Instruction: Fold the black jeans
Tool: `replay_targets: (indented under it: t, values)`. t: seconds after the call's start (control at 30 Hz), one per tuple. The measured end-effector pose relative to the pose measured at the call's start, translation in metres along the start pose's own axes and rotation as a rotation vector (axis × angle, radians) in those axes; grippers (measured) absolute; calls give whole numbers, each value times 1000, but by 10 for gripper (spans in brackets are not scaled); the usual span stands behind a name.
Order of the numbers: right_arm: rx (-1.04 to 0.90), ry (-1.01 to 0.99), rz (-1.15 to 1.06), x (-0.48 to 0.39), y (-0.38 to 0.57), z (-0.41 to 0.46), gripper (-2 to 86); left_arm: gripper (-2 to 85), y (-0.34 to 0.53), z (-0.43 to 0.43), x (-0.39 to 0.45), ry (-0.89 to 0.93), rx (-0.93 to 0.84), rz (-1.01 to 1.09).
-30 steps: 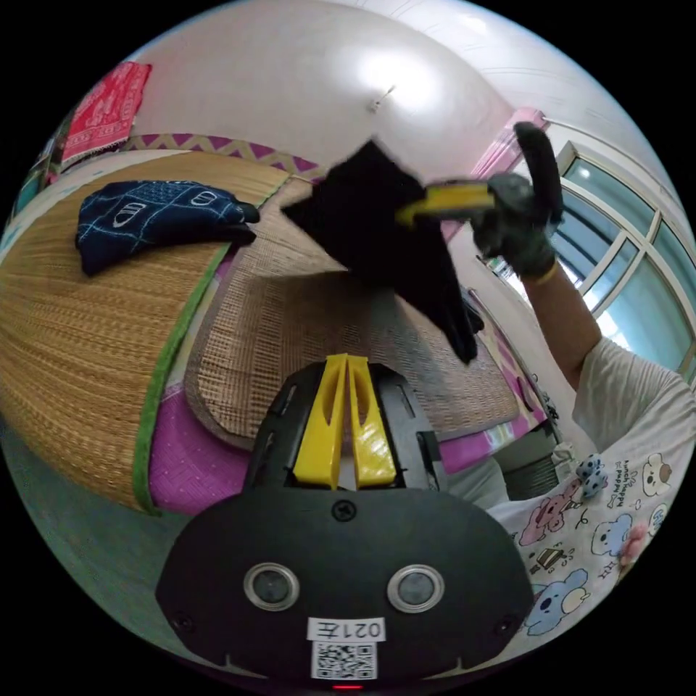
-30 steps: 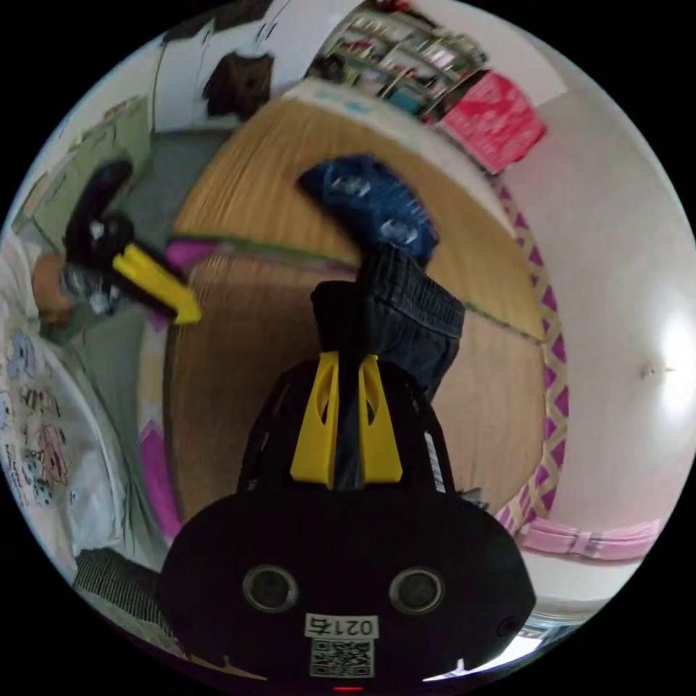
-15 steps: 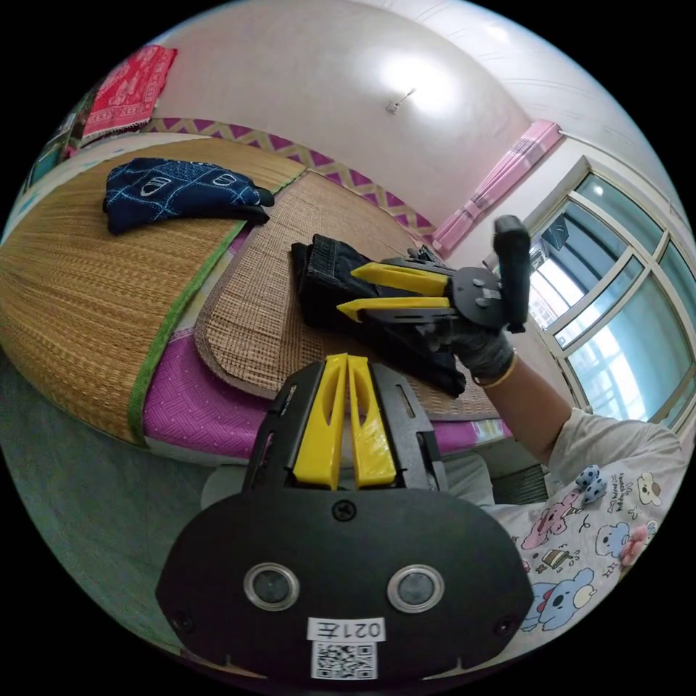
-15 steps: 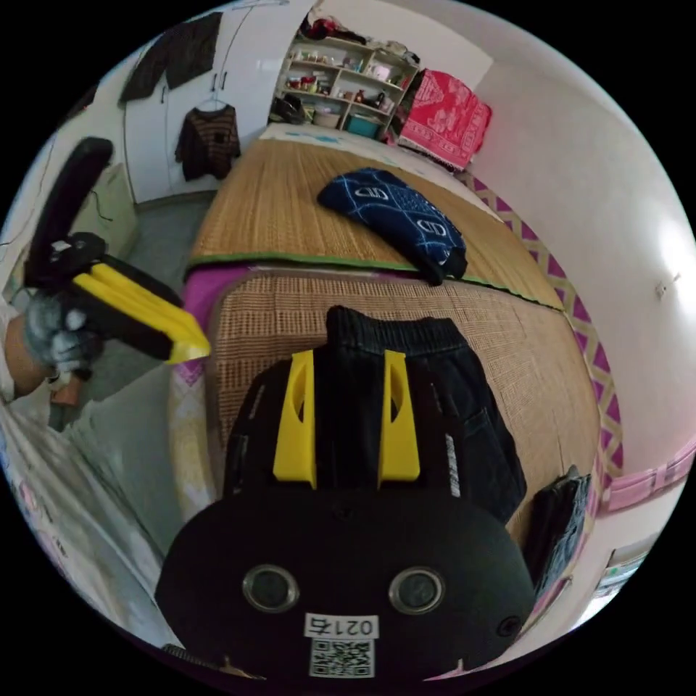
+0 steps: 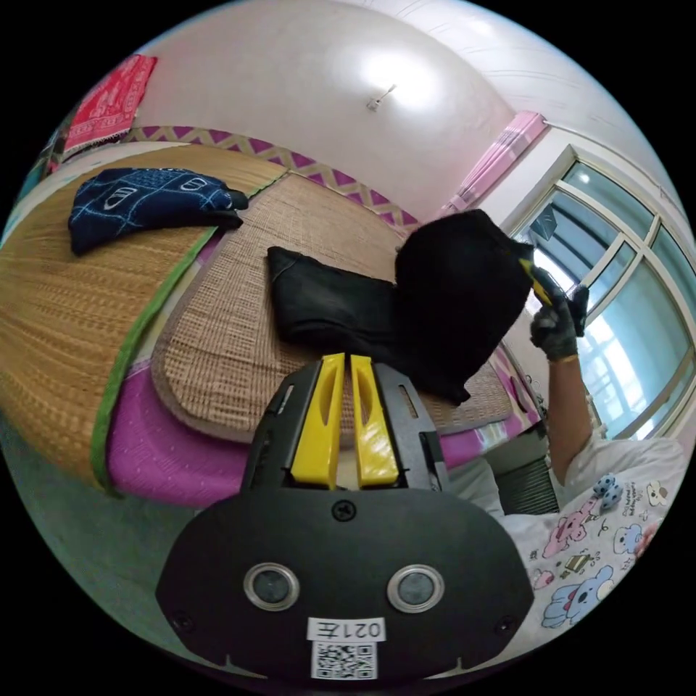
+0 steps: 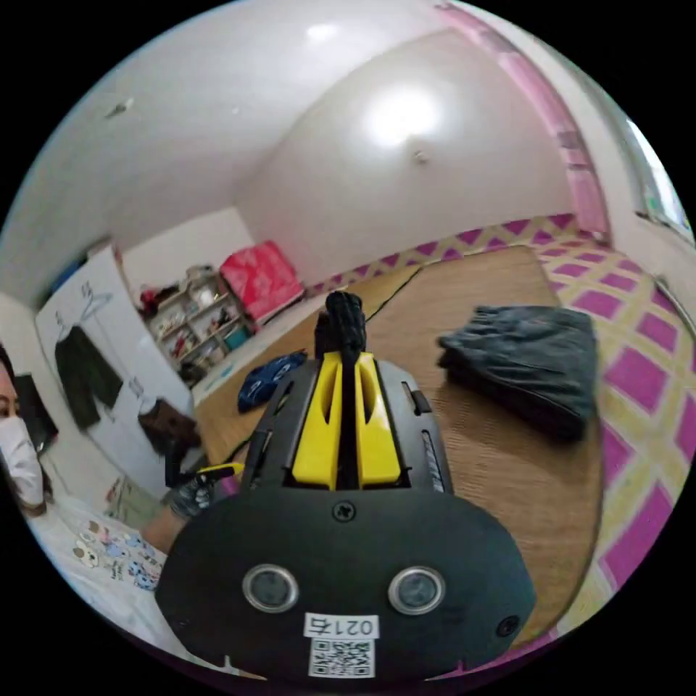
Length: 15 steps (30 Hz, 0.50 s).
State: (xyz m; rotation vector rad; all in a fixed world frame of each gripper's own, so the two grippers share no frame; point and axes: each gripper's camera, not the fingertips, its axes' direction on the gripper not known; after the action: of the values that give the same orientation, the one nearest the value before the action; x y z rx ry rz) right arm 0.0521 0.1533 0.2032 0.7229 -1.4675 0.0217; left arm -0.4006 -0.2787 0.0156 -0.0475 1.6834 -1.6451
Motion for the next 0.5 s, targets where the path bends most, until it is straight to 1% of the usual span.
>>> replay_targets:
  t: [0.03, 0.1, 0.13, 0.17, 0.2, 0.23, 0.3, 0.33, 0.4, 0.5]
  values:
    - [15, 38, 29, 17, 2, -19, 8, 36, -8, 12, -2, -10, -5, -1]
    - [10, 163, 173, 87, 25, -72, 6, 53, -21, 27, -6, -23, -6, -21]
    - [3, 173, 214, 105, 34, -80, 6, 59, -30, 36, -11, -23, -9, -41]
    - [-12, 170, 306, 141, 55, -92, 5, 64, -38, 43, -16, -36, -5, -72]
    - [-25, 156, 404, 175, 78, -100, 4, 65, -42, 46, -20, -48, -1, -91]
    - [-33, 155, 457, 192, 90, -103, 4, 66, -49, 53, -27, -70, 6, -132]
    - [-100, 118, 645, 246, 139, -104, 3, 66, -58, 67, -39, -78, -23, -181]
    - [-95, 105, 676, 255, 149, -106, 3, 63, -63, 78, -46, -70, -66, -200]
    - [-1, -37, 761, 279, 169, -119, 2, 56, -68, 86, -47, -53, -81, -186]
    - [15, -62, 740, 286, 158, -133, 2, 41, -87, 100, -33, -99, -172, -96]
